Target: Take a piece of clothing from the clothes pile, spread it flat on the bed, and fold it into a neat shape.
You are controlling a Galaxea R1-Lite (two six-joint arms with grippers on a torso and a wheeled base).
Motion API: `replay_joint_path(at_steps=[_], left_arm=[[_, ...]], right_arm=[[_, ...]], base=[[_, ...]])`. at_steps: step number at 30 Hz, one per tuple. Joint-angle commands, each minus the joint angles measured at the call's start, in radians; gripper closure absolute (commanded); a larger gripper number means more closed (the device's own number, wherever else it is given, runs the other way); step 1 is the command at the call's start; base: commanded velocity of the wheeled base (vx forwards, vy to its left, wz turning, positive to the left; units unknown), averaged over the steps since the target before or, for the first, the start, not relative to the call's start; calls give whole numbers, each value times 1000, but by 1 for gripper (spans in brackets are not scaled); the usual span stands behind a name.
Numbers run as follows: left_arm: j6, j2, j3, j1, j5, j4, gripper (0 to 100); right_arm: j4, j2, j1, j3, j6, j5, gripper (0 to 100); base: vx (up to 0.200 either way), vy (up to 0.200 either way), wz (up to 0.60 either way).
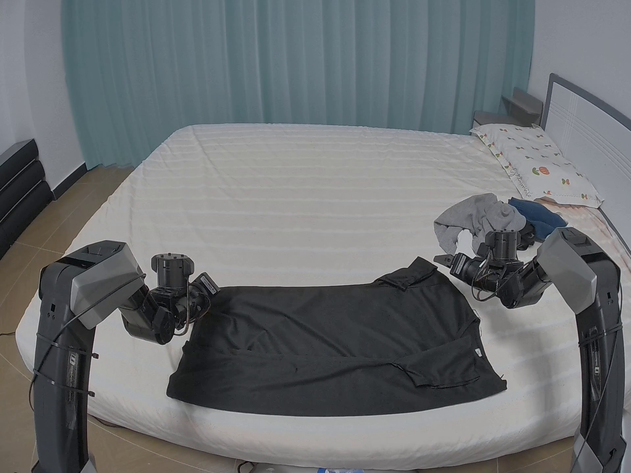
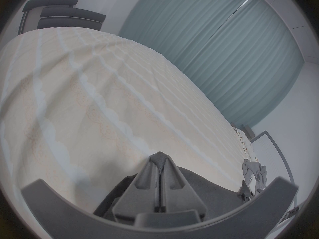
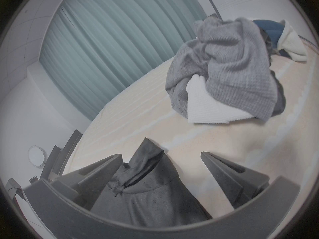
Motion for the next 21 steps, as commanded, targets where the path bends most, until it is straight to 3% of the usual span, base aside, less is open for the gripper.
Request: replay_joint_path(at_steps=[1, 9, 10, 21], left_arm=[[0, -5, 3, 0, 0, -1, 100], [0, 3, -1, 5, 0, -1, 100], [0, 3, -1, 5, 0, -1, 100], [0, 1, -1, 5, 0, -1, 100]], right_arm=[[2, 65, 7, -58, -8, 23, 0], [2, 86, 27, -65, -18, 33, 0], [4, 86, 27, -65, -18, 33, 100], [-39, 54, 13, -41, -24, 27, 100]], base=[[0, 0, 0], [0, 0, 0], [0, 0, 0], [0, 0, 0]])
